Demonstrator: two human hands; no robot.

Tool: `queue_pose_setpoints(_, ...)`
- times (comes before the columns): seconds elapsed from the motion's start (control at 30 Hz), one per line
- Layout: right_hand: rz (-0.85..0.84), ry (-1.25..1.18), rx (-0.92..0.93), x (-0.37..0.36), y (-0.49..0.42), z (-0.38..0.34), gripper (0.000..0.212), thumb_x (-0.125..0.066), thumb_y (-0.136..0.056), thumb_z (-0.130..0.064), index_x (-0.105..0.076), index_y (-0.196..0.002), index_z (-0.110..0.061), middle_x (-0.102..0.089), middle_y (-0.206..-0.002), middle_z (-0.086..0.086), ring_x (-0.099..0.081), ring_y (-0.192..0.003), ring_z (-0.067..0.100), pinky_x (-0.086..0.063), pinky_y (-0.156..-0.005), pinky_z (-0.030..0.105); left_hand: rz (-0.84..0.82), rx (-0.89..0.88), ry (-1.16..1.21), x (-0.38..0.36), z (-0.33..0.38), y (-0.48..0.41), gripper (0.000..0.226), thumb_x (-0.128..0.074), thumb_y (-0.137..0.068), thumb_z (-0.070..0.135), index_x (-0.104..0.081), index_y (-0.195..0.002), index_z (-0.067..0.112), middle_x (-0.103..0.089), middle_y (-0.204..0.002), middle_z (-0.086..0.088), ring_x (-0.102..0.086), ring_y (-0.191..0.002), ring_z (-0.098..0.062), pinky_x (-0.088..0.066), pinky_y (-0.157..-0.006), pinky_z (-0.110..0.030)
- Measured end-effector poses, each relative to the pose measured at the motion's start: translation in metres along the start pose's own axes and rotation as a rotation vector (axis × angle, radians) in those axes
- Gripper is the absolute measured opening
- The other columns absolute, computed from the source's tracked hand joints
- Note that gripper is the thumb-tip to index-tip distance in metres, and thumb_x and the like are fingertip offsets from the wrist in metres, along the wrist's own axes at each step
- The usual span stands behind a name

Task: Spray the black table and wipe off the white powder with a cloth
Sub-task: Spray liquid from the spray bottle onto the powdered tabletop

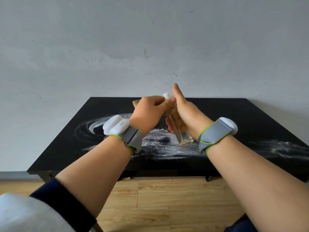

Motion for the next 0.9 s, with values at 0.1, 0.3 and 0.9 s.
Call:
queue_pose_setpoints(0.1,0.061,0.204,0.043,0.011,0.002,-0.003,0.085,-0.037,-0.072,-0.090,-0.066,-0.067,-0.010,-0.064,-0.056,0.010,-0.060,-0.049,0.025,-0.052,-0.057,0.031,-0.025,0.022,0.007,-0.005,-0.008,0.001,0.043,-0.055,-0.091,0.049,-0.072,-0.085,0.010,-0.065,-0.092,-0.030,-0.054,-0.070,-0.021,-0.051,-0.074,-0.045)
queue_pose_setpoints(0.3,0.250,0.375,0.081,0.060,0.007,0.004,0.089,-0.044,-0.062,-0.093,-0.066,-0.066,-0.008,-0.059,-0.050,0.008,-0.055,-0.047,0.023,-0.056,-0.065,0.038,-0.102,0.128,-0.200,-0.021,-0.027,-0.003,0.031,-0.050,-0.096,0.039,-0.068,-0.105,0.016,-0.061,-0.076,0.002,-0.052,-0.062,-0.011,-0.043,-0.062,-0.028)
queue_pose_setpoints(0.9,0.487,0.699,-0.300,0.238,0.076,0.068,0.053,-0.050,-0.065,-0.067,-0.044,-0.053,-0.016,-0.051,-0.050,0.007,-0.050,-0.049,0.026,-0.043,-0.056,0.032,-0.421,0.022,-0.662,-0.142,-0.027,-0.023,0.041,-0.038,-0.099,0.040,-0.063,-0.123,0.018,-0.066,-0.121,-0.006,-0.058,-0.113,-0.027,-0.043,-0.101,-0.039)
Point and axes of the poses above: each hand's wrist, its own y-axis away from the middle knuckle, its own x-axis out of the back of the hand, z = x × y, the point moved 4 cm from there along -y, towards the middle knuckle
